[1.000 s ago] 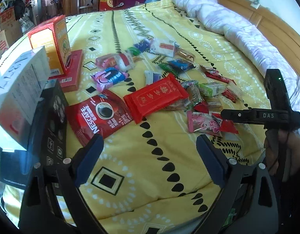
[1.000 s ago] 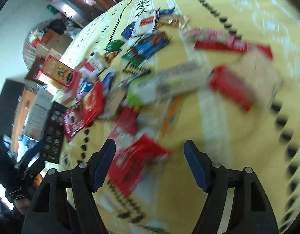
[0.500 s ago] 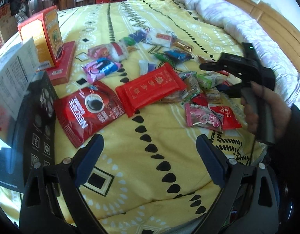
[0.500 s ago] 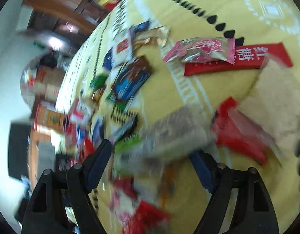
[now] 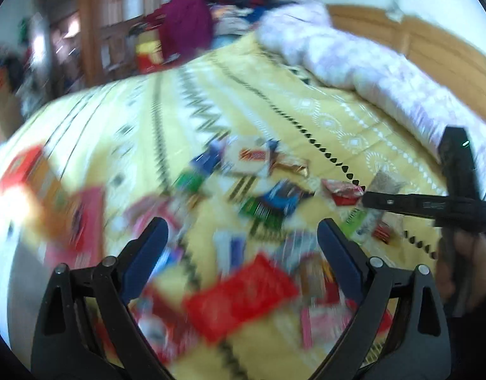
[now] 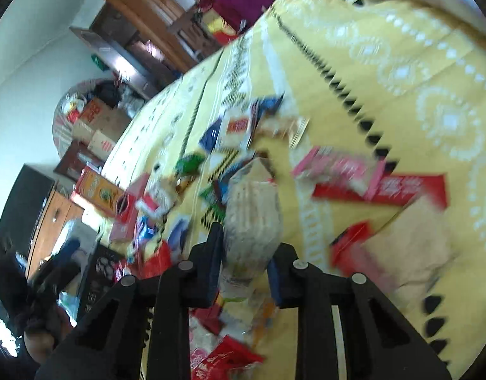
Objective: Organize snacks
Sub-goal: 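Grasp the clear cracker bag with the right tool while the left tool grasps the brown-blue Oreo packet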
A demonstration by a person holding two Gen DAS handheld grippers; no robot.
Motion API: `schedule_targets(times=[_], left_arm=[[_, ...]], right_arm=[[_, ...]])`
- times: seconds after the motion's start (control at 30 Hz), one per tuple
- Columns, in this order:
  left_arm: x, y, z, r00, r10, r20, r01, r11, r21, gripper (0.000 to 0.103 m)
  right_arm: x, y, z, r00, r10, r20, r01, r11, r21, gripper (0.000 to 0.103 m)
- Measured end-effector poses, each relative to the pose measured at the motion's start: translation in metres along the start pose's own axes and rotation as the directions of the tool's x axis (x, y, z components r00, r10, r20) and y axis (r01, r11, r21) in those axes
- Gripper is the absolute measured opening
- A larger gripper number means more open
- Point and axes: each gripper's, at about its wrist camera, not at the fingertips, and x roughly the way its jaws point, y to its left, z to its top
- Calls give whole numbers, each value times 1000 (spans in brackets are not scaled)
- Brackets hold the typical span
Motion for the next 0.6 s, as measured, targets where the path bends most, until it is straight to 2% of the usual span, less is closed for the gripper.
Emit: schedule_targets(times=[0.03,0.13,0.27,0.33,0.37,0.43,0.53,0.57,0.6], left_arm=[[16,-5,7,1000,-7,-3,7,999,33,96],[76,-19,20,996,-32,-86,41,993,109,96],[140,-41,19,982,-54,-181,97,967,236,96],[158,-54,17,975,-58,-216,120,949,290,95],[163,-58,17,974,-39,-222,109,943,316,95],[169,-58,24,975,-36,-221,106,944,311,95],[183,-58,31,965,-13,-263,92,953,288,95],[189,-56,30,957,-4,-290,89,955,283,94],[192,-57,29,948,-5,-318,97,957,274,89]], right_arm=[[-3,-6,2,1000,8,14,-8,1000,22,27],[-5,-18,5,999,41,27,-44,995,86,27],[-9,-22,9,999,38,26,-40,996,85,27],[-11,-24,12,998,43,34,-46,994,95,27],[-10,-25,13,998,53,33,-56,993,102,27],[-8,-28,14,998,60,24,-63,991,115,27],[-7,-32,16,997,73,17,-74,989,129,27],[-6,-33,17,996,86,16,-87,987,137,27],[-5,-34,17,995,101,15,-102,984,147,27]])
